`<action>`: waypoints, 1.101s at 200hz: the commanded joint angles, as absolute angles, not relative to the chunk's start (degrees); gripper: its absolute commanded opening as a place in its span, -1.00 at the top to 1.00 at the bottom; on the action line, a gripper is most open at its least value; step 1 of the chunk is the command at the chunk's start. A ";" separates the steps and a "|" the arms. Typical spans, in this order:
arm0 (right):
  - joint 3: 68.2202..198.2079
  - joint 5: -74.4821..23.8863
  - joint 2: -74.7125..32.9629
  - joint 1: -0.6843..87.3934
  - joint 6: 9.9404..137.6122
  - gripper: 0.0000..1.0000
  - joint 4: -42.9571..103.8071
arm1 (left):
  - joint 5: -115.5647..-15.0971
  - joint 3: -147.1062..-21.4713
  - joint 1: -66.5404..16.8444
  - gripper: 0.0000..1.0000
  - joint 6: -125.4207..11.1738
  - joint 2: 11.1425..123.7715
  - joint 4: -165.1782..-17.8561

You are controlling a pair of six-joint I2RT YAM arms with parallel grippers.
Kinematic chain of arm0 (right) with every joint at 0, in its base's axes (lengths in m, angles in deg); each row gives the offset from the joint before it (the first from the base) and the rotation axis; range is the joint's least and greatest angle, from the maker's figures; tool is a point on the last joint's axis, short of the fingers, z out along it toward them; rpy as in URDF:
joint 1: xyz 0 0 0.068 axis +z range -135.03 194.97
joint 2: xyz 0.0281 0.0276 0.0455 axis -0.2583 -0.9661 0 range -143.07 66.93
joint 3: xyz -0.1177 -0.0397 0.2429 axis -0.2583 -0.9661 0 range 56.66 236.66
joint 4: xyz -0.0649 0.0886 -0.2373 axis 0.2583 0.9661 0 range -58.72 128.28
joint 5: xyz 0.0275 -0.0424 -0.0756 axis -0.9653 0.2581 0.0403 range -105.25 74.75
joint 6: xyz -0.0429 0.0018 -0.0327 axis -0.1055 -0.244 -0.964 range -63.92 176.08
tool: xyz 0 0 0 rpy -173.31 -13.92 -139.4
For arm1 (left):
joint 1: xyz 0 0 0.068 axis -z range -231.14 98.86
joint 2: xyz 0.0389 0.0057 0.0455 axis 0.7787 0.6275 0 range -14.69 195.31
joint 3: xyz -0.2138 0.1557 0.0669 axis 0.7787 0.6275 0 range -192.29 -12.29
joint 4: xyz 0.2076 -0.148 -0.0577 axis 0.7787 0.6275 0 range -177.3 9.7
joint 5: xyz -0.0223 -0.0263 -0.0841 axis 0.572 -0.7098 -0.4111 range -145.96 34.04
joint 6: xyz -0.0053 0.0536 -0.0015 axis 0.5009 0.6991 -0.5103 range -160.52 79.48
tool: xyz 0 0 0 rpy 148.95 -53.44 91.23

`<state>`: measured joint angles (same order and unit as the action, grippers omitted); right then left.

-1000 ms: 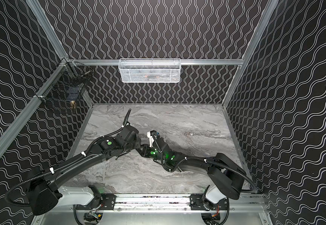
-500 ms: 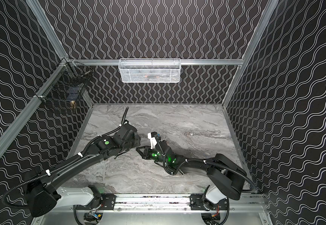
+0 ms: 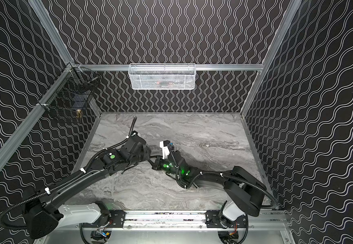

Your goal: Unlock with the key

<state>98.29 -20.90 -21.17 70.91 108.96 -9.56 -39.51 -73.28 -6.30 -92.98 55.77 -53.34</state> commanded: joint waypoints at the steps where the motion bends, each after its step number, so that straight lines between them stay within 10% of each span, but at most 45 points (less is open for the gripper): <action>1: 99.35 -18.30 -20.81 70.83 108.31 0.96 -9.66 | -40.86 -72.68 -6.31 0.90 -93.86 55.18 -54.83; 220: 98.56 -15.25 -18.32 72.63 109.86 0.52 -5.57 | -38.59 -75.37 -6.32 0.91 -93.61 55.86 -54.98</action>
<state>97.92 -15.15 -17.74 72.62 109.22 -2.37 -38.68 -75.29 -6.30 -93.01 56.23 -53.39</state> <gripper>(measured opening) 0.242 0.398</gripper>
